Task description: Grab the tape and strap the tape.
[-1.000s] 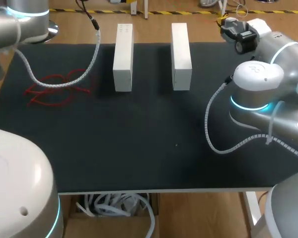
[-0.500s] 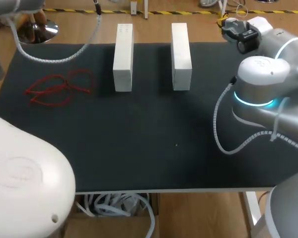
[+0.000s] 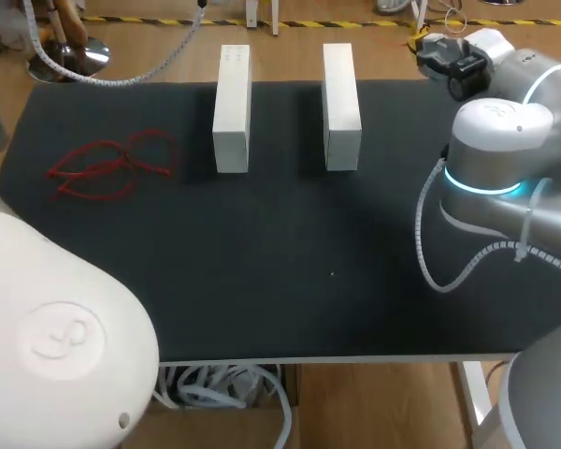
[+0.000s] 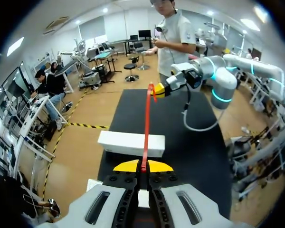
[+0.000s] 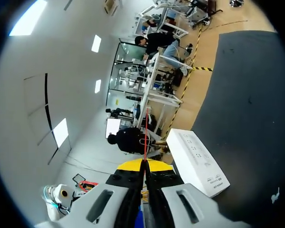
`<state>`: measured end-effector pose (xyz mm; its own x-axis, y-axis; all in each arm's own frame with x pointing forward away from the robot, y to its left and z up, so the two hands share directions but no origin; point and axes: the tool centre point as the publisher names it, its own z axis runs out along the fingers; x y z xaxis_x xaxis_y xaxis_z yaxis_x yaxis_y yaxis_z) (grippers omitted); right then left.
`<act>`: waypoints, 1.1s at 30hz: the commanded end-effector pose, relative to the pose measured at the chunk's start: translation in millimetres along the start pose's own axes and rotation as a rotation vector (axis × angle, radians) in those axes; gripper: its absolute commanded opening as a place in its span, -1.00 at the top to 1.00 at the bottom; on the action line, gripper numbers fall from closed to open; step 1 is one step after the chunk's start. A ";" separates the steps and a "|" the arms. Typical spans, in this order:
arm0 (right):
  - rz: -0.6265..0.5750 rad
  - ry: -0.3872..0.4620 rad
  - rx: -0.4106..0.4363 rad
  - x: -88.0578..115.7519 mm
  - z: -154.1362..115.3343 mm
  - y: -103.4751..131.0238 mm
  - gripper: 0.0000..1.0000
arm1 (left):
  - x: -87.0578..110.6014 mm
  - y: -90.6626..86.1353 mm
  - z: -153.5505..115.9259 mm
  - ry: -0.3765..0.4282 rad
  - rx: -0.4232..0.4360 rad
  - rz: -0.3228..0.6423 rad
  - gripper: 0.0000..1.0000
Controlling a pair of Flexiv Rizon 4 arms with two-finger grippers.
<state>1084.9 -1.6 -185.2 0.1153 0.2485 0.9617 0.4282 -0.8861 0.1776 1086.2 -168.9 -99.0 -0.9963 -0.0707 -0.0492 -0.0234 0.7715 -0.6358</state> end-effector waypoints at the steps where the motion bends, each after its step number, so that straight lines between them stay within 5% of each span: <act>1: -0.016 -0.005 0.010 0.8 -0.9 2.3 1.00 | -9.8 -8.5 9.8 0.088 -0.326 0.041 1.00; 6: -0.029 -0.008 0.013 0.6 -1.7 2.6 1.00 | -6.7 -9.9 14.7 0.069 -0.511 0.071 1.00; 17: -0.044 -0.012 0.018 0.8 -2.9 2.1 1.00 | 1.0 -21.4 14.7 0.022 -0.678 0.114 1.00; 33: -0.065 -0.013 0.041 3.3 -4.6 -1.0 1.00 | 0.7 -20.5 15.0 0.017 -0.682 0.100 1.00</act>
<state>1081.2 -0.2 -183.3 0.0908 0.3050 0.9480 0.4644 -0.8551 0.2306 1085.5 -191.5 -98.9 -0.9971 0.0279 -0.0713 0.0329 0.9969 -0.0711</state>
